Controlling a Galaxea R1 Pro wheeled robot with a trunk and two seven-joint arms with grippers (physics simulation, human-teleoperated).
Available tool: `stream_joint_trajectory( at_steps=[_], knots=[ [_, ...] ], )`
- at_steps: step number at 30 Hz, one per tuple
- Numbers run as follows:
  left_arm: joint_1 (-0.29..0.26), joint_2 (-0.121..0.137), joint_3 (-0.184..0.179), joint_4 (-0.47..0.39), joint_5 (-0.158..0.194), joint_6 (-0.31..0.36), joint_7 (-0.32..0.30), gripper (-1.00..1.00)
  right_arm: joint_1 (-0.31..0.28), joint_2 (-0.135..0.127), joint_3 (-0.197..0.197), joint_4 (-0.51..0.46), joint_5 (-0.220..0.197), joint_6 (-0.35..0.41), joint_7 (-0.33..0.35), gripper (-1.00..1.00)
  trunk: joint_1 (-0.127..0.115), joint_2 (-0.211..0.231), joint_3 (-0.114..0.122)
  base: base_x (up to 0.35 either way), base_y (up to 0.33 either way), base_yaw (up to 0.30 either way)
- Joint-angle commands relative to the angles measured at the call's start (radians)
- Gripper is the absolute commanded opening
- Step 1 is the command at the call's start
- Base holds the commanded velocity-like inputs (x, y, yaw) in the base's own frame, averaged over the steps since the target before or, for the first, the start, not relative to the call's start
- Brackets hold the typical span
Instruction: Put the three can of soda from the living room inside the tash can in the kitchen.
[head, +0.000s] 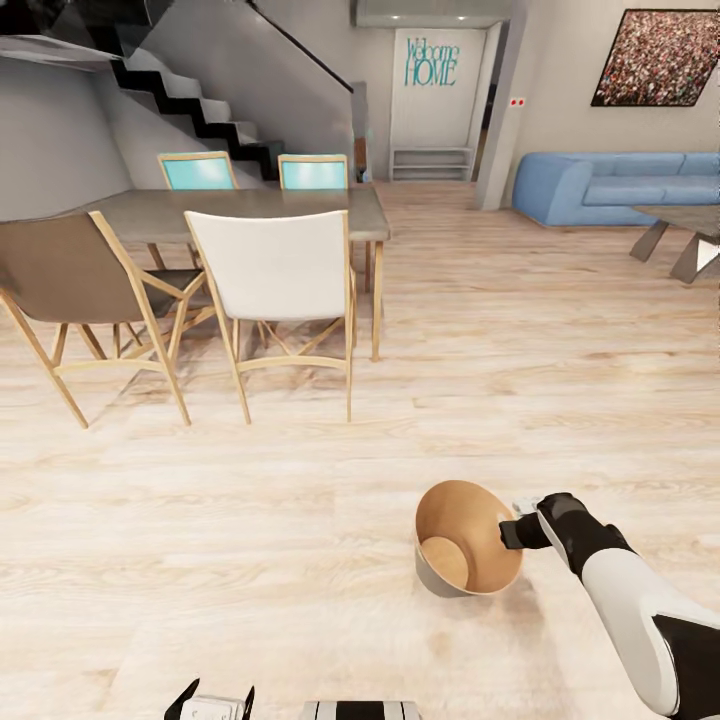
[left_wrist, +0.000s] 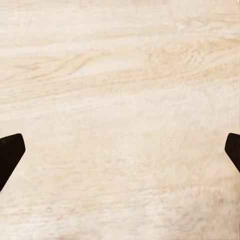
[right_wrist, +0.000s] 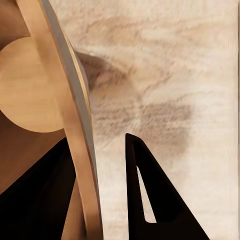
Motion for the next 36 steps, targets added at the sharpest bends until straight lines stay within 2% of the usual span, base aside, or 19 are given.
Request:
stream_joint_trajectory(
  at_steps=[1,36],
  knots=[
    [0.0,0.0,0.0,0.0,0.0,0.0,0.0,1.0,0.0,0.0,-0.002,0.0,-0.013,0.002,0.0,-1.0,0.0,0.0,0.004,0.0,0.0,0.0],
    [0.0,0.0,0.0,0.0,0.0,0.001,-0.002,1.0,0.0,0.005,-0.002,-0.002,-0.013,0.002,0.001,-1.0,-0.016,0.008,0.139,0.0,0.0,0.0]
  ],
)
